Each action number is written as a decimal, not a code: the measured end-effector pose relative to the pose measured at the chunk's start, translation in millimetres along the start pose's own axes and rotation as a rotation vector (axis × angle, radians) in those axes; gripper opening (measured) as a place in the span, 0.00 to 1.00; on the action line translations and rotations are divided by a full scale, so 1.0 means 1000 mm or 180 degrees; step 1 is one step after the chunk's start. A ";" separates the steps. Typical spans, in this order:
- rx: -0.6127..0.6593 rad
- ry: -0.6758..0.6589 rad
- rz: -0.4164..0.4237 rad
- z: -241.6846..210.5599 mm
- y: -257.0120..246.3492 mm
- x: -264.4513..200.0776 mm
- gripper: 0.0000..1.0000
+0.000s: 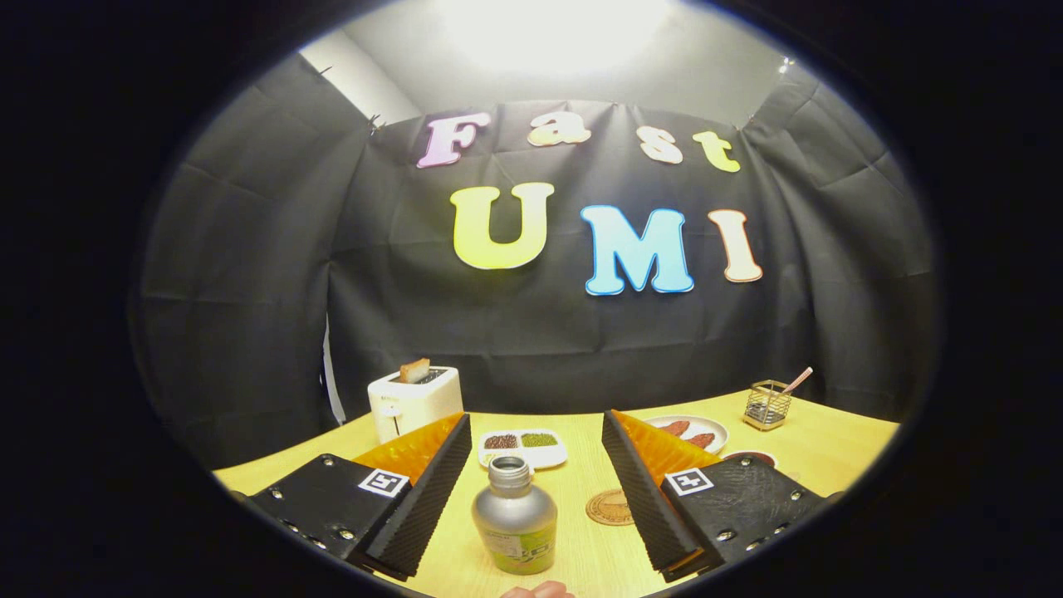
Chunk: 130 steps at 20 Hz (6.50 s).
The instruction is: Take the bottle from table, then pour the juice into the cup, finally place the bottle on the coaster
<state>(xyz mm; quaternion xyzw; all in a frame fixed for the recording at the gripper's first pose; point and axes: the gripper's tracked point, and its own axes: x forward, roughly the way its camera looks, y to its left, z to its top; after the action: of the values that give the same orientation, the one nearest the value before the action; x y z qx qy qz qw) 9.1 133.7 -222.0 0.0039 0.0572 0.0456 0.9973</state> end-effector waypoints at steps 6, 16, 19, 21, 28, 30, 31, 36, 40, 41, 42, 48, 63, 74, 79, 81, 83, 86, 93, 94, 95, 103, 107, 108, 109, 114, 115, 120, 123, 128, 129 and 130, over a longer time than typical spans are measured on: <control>-0.0097 0.0170 0.0025 -0.046 0.008 0.016 0.97; -0.0155 0.0227 0.0003 -0.079 0.010 0.029 0.97; -0.0221 0.0265 0.0053 -0.091 0.016 0.036 0.97; -0.0287 0.0305 0.0055 -0.097 0.016 0.037 0.97; -0.0286 0.0348 0.0058 -0.096 0.011 0.035 0.81; -0.0245 0.0281 0.0064 -0.082 0.007 0.033 0.79; -0.0208 0.0271 0.0062 -0.075 0.003 0.033 0.79; 0.0194 0.0337 0.0024 -0.054 -0.021 0.037 0.79; 0.0651 0.0370 0.0056 -0.049 -0.039 0.044 0.79; 0.0765 0.0372 0.0075 -0.047 -0.042 0.046 0.79; 0.0896 0.0369 0.0095 -0.047 -0.046 0.047 0.79; 0.1771 0.0407 0.0206 -0.048 -0.070 0.052 0.79; 0.3291 0.0406 0.0195 -0.064 -0.095 0.055 0.77; 0.4188 0.0165 0.0276 -0.051 -0.110 0.062 0.77; 0.4413 0.0113 0.0285 -0.052 -0.113 0.061 0.77; 0.4516 0.0080 0.0335 -0.048 -0.111 0.062 0.77; 0.4651 0.0035 0.0372 -0.043 -0.110 0.063 0.77; 0.4850 -0.0044 0.0403 -0.038 -0.112 0.062 0.77; 0.5154 -0.0145 0.0417 -0.034 -0.116 0.061 0.77; 0.5192 -0.0162 0.0413 -0.034 -0.117 0.060 0.77; 0.5224 -0.0172 0.0411 -0.034 -0.117 0.060 0.77; 0.5403 -0.0231 0.0420 -0.034 -0.119 0.058 0.77; 0.5459 -0.0219 0.0428 -0.036 -0.117 0.060 0.77; 0.5458 -0.0214 0.0423 -0.036 -0.118 0.059 0.77; 0.5463 -0.0212 0.0424 -0.037 -0.118 0.059 0.77; 0.5506 -0.0237 0.0423 -0.037 -0.120 0.060 0.77; 0.5534 -0.0249 0.0427 -0.037 -0.119 0.060 0.77; 0.5574 -0.0247 0.0431 -0.041 -0.119 0.058 0.77; 0.5578 -0.0237 0.0439 -0.042 -0.118 0.059 0.77; 0.5603 -0.0270 0.0449 -0.040 -0.119 0.058 0.77; 0.5604 -0.0277 0.0449 -0.039 -0.119 0.059 0.77; 0.5599 -0.0271 0.0448 -0.038 -0.119 0.058 0.77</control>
<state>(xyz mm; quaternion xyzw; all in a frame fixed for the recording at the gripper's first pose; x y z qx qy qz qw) 72.9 20.6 -268.2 0.7751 0.0340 0.0462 0.6292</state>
